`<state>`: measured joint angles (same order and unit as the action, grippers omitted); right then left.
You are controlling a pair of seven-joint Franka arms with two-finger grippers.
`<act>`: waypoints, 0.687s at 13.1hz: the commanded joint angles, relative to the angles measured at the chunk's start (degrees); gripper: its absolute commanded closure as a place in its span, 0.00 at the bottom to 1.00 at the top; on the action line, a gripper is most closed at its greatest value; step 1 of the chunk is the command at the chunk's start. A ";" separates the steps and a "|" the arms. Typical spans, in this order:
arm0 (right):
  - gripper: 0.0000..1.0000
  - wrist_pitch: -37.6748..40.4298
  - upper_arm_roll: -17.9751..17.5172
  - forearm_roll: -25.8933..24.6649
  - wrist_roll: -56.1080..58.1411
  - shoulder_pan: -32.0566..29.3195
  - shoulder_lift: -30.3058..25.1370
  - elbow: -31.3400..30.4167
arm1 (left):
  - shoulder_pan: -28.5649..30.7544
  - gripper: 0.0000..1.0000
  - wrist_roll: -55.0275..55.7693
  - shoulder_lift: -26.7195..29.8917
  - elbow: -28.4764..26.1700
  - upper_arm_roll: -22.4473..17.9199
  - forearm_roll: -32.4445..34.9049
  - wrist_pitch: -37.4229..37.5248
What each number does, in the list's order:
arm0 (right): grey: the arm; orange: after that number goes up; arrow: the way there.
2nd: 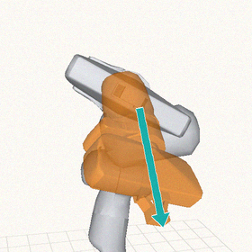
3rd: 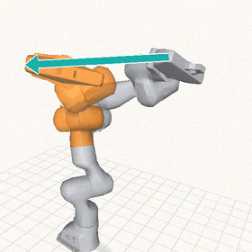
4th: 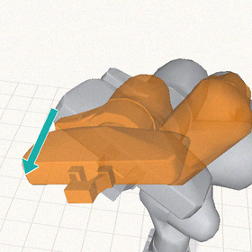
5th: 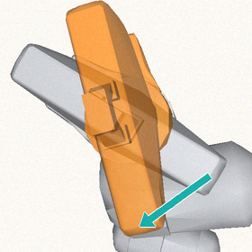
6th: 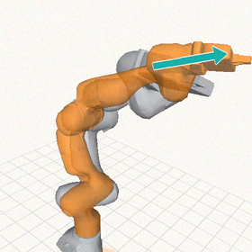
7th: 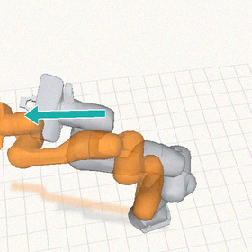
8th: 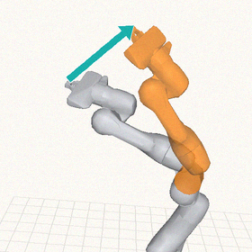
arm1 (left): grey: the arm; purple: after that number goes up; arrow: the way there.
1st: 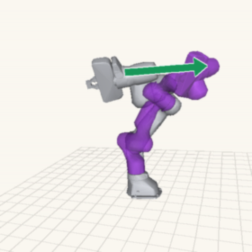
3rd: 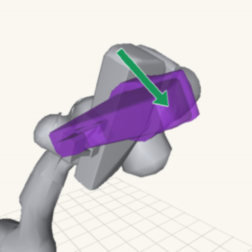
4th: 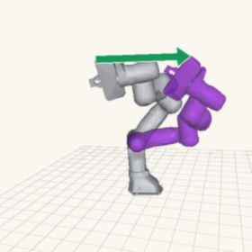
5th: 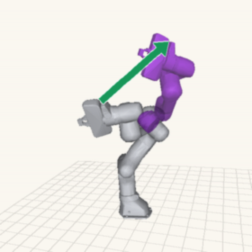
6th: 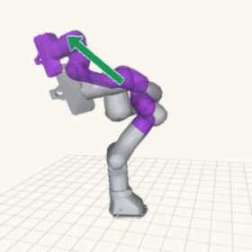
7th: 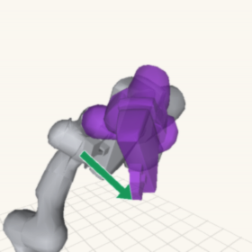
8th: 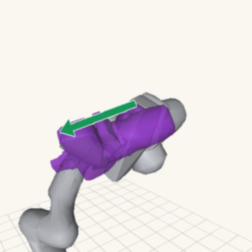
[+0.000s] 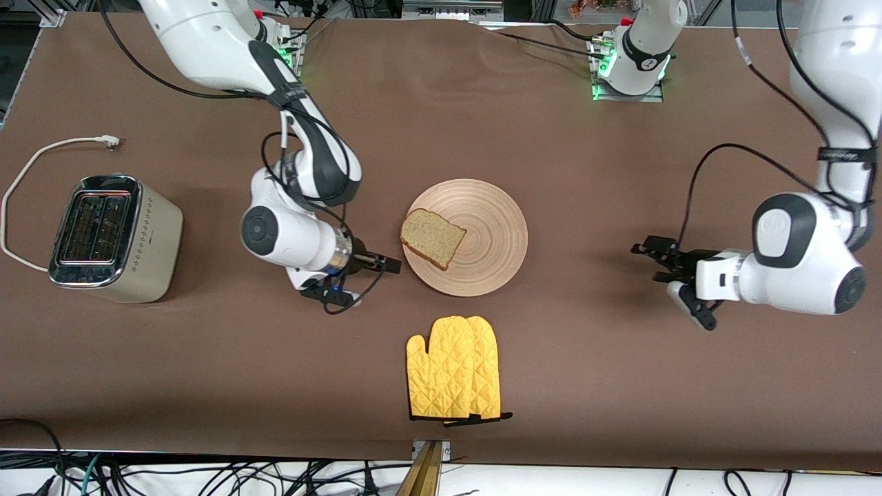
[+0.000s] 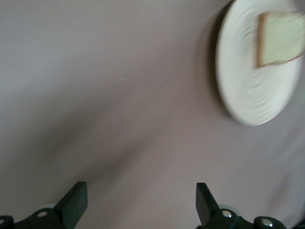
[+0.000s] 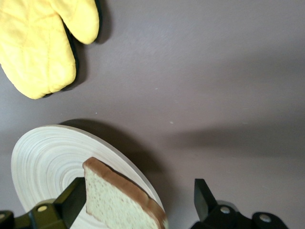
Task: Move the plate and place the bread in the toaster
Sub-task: 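Lower the right gripper to the bread while the left gripper withdraws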
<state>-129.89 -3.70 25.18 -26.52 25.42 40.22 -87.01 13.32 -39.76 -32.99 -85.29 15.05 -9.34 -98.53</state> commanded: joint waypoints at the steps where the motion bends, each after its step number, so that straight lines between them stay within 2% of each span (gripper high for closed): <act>1: 0.00 -1.77 0.36 1.36 -0.63 1.82 1.96 0.97 | -1.27 0.00 3.36 9.49 -0.49 0.68 12.37 2.45; 3: 0.00 -1.51 0.36 1.45 -0.63 3.13 2.75 0.79 | -3.55 0.00 8.96 15.82 -0.23 1.03 18.71 4.65; 4: 0.00 -1.34 0.36 1.45 -1.07 3.84 2.76 -0.08 | -4.52 0.00 13.52 17.77 -0.14 1.30 19.61 5.01; 7: 0.00 -0.64 0.36 1.37 -1.87 4.99 1.88 -3.33 | -4.53 0.00 17.95 21.72 1.71 1.30 17.87 10.10; 9: 0.00 3.13 0.36 1.37 -1.95 4.99 1.00 -3.60 | -4.44 0.00 27.23 22.97 1.79 0.51 16.46 10.20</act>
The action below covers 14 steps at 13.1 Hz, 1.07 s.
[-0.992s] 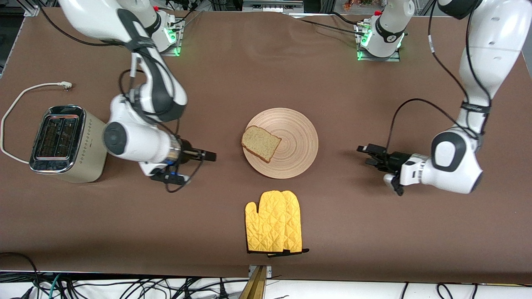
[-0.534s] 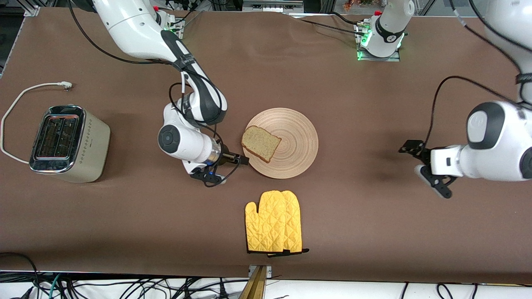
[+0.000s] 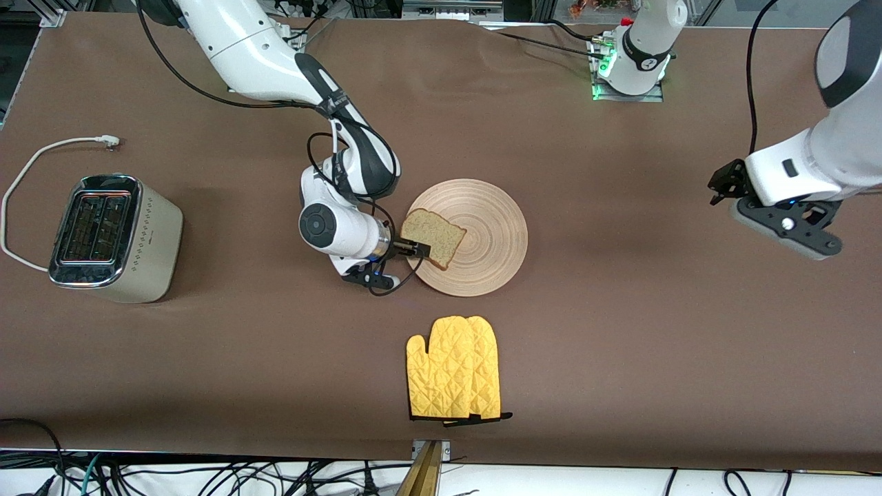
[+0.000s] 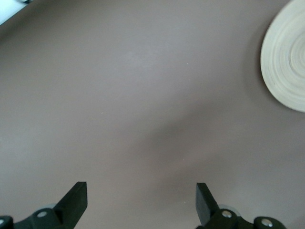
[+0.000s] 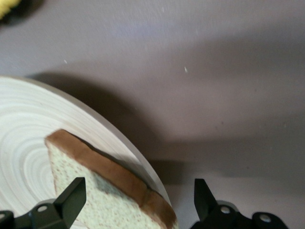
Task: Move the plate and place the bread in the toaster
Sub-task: 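Lower the right gripper to the bread while the left gripper withdraws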
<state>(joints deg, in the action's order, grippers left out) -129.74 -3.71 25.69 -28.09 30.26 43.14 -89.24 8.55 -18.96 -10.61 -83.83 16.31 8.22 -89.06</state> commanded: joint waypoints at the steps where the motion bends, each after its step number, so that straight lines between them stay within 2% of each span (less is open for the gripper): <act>1: 0.00 4.48 0.45 0.86 -0.30 0.15 -2.36 -1.38 | -0.89 0.00 11.44 1.46 -0.01 -2.06 -1.28 0.21; 2: 0.00 6.50 0.54 0.86 -0.29 0.15 -3.15 -1.38 | -3.17 0.00 14.27 1.81 -0.80 -5.64 -1.36 -0.67; 3: 0.00 8.61 0.72 0.86 -0.38 0.15 -4.11 -1.38 | -6.76 0.00 15.08 4.17 -3.50 -9.67 -2.32 -2.16; 4: 0.00 10.54 0.89 0.86 -0.30 0.06 -4.64 -1.38 | -7.93 0.00 15.18 7.24 -8.06 -11.80 -5.12 -5.57; 6: 0.00 11.61 0.89 0.86 -0.29 0.06 -4.56 -1.47 | -7.94 0.00 14.48 11.64 -13.97 -13.14 -7.95 -8.58; 10: 0.00 11.44 0.81 0.86 -0.29 0.24 -3.68 -1.64 | -8.29 0.00 15.18 11.23 -11.97 -12.35 -7.78 -4.11; 11: 0.03 11.44 0.89 0.86 -0.29 0.24 -3.68 -2.08 | -8.38 0.00 15.27 11.14 -11.79 -12.35 -7.78 -4.02; 13: 0.30 11.61 0.81 0.86 -0.38 0.33 -3.68 -2.26 | -8.20 0.00 15.18 10.96 -11.71 -12.44 -7.87 -4.02; 14: 0.40 11.61 0.81 0.86 -0.38 0.50 -3.42 -2.26 | -8.20 0.00 15.27 10.87 -11.53 -12.44 -7.96 -4.11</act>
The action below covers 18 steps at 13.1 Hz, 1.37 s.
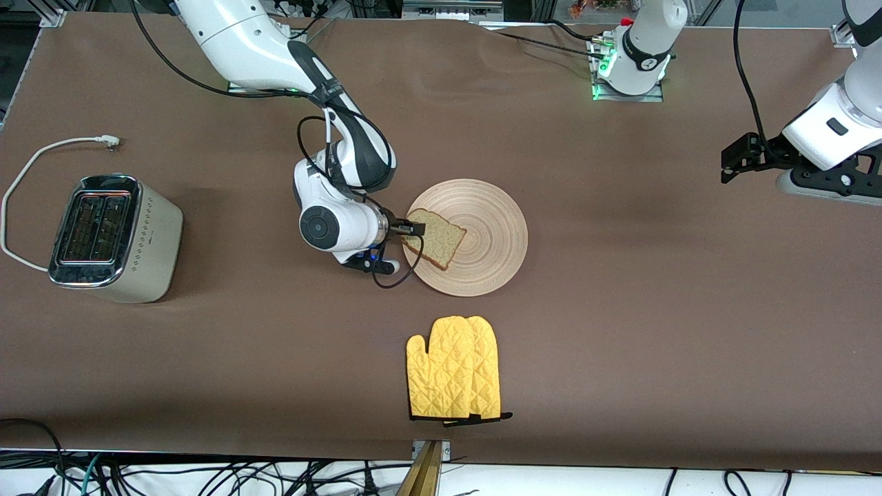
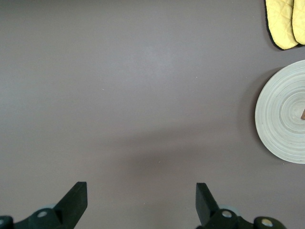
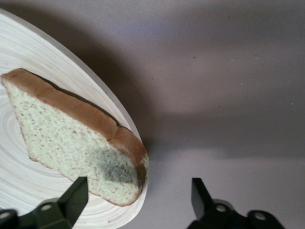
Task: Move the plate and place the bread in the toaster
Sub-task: 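Close the right gripper on the bread slice's crust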
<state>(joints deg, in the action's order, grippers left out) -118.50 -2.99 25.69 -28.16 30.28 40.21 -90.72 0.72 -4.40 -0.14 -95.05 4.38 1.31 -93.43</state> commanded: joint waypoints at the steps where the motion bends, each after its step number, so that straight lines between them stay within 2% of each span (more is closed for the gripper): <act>1: 0.43 0.38 0.09 0.86 -0.32 0.65 -0.13 -0.77 | -0.54 0.00 0.62 0.40 -0.14 -0.52 -0.87 0.26; 3: 0.43 -0.06 0.09 0.86 -0.23 0.65 0.40 -0.68 | -0.63 0.00 0.71 0.40 -0.14 -0.43 -0.87 0.26; 4: 0.49 -0.06 0.09 0.86 -0.23 0.74 0.57 -0.68 | -0.72 0.00 0.62 0.40 -0.14 -0.43 -0.78 0.26; 8: 0.87 0.03 0.09 0.77 -0.23 0.65 0.40 -0.16 | -0.63 0.00 0.53 -0.13 0.74 -0.43 -0.69 0.18; 10: 0.99 0.12 0.09 0.59 -0.23 0.65 0.14 0.11 | -0.63 0.00 0.62 -0.13 0.74 -0.43 -0.69 0.26; 18: 1.00 1.51 0.17 0.24 0.30 0.22 -0.82 2.74 | 0.25 0.00 -0.17 -0.30 1.18 -0.87 -1.39 1.14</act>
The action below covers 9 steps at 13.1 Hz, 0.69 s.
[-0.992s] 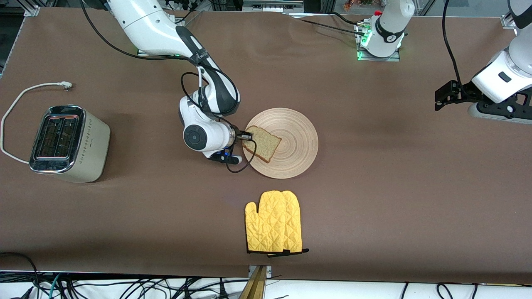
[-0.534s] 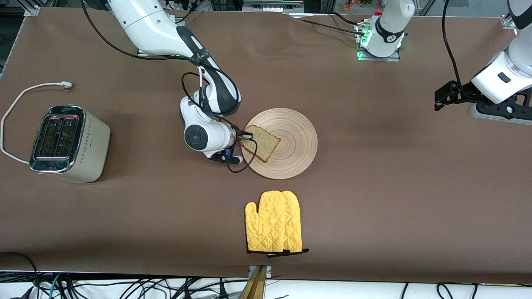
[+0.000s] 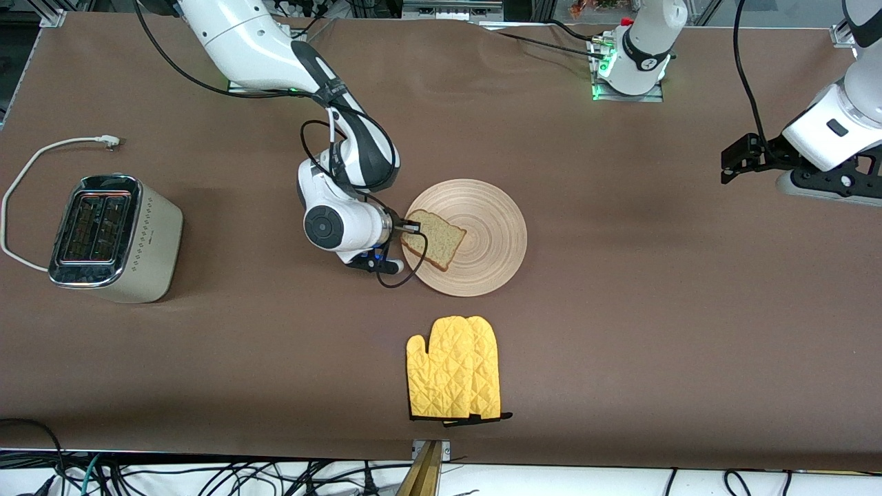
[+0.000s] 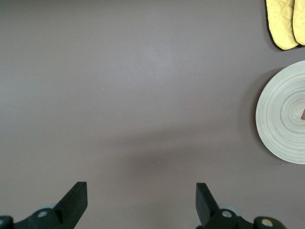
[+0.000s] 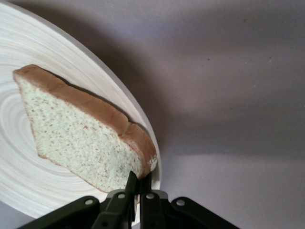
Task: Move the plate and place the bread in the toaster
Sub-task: 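Close the right gripper on the bread slice's crust, then lift the bread with the right gripper and carry it to the toaster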
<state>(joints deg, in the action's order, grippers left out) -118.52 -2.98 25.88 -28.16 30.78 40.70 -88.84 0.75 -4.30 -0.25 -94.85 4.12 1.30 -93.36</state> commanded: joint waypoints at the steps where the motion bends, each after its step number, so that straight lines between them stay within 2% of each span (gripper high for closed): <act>1: 1.00 3.63 0.26 -0.04 0.30 -0.54 -2.11 1.82 | 0.22 0.00 -0.18 -0.28 0.99 -0.52 -1.22 1.07; 4: 1.00 11.98 2.28 -0.39 0.12 -0.89 -3.17 6.21 | 0.22 0.00 -0.18 -0.36 0.99 -0.52 -1.56 1.16; 9: 1.00 29.36 10.27 -6.44 1.00 -1.25 -10.72 9.73 | 0.13 0.00 -0.09 -1.16 0.99 -0.34 -0.87 1.34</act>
<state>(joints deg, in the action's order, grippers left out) -95.20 5.46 22.05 -27.73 29.82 33.29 -80.22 0.85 -4.31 -1.02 -94.86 3.82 1.23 -93.12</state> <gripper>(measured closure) 0.965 0.000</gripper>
